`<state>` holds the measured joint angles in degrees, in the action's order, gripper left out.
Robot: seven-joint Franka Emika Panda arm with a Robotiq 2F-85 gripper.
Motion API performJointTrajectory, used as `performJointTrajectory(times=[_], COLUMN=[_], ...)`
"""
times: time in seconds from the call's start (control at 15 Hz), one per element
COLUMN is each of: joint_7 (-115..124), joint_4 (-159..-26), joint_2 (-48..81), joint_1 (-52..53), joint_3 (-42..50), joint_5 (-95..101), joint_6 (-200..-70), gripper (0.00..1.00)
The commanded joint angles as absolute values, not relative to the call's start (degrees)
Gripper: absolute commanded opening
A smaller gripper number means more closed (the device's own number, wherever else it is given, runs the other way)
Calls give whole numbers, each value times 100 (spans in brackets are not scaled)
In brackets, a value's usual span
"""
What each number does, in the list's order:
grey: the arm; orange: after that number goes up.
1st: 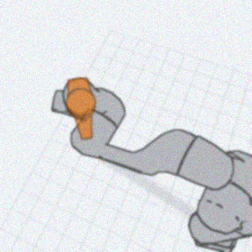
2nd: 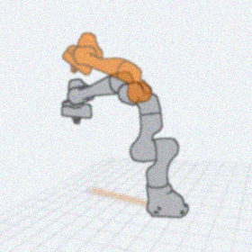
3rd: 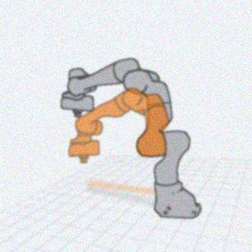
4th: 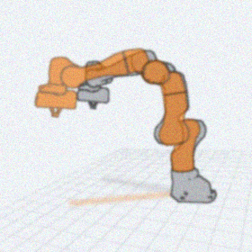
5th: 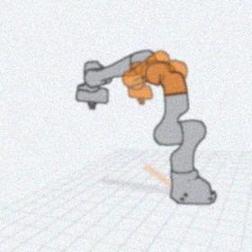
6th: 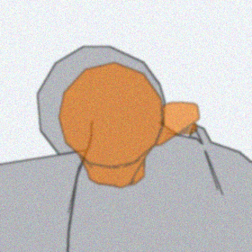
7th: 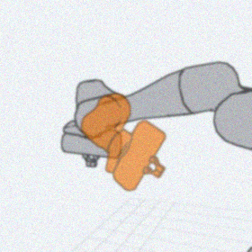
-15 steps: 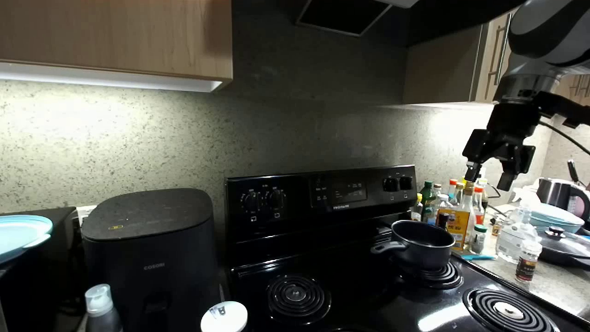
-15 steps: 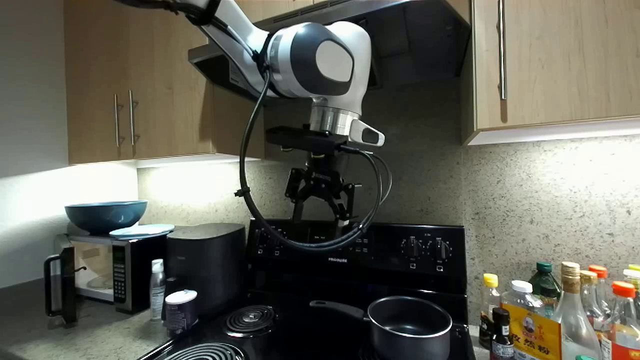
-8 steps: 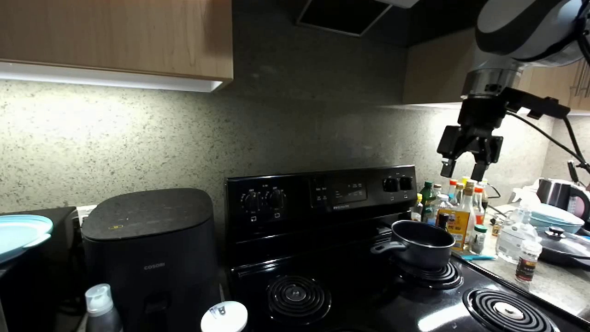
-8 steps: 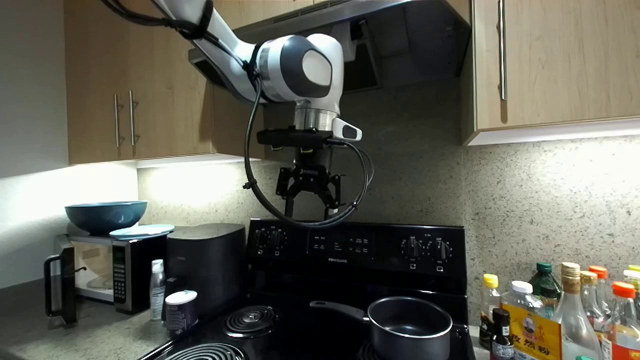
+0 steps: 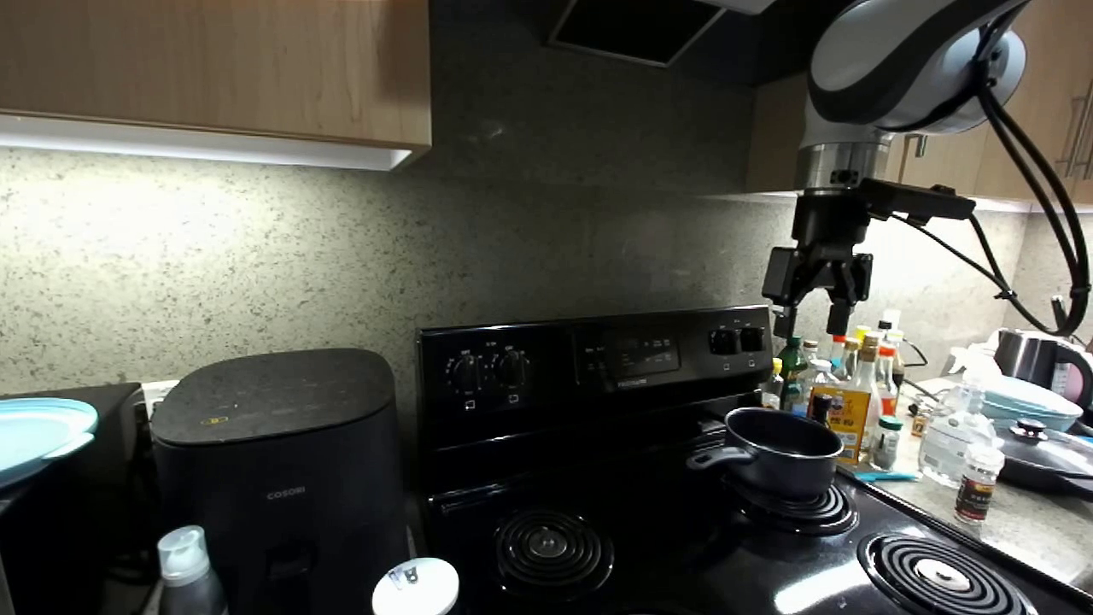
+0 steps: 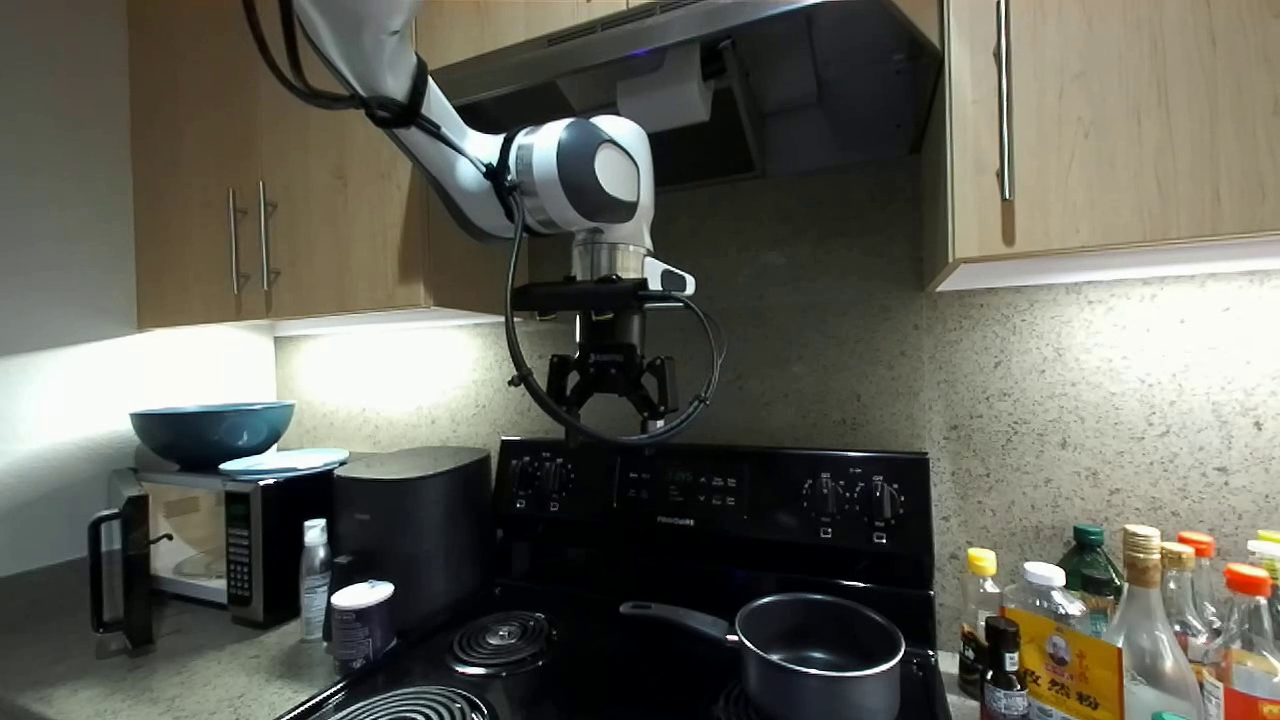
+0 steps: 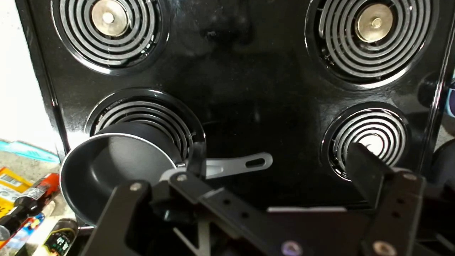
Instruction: Move the pot from the right top plate to the right bottom plate of the stove
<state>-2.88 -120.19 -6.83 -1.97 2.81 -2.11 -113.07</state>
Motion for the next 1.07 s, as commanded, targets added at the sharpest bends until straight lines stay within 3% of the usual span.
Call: performJointTrajectory(times=[0.0, 1.0], joint_7=[-290, -263], joint_4=[-12006, -10642], joint_2=[-678, 1306], joint_1=[-208, -279], joint_3=[277, 286], joint_5=[-211, -265], joint_6=[-11297, -11039], gripper=[100, 100])
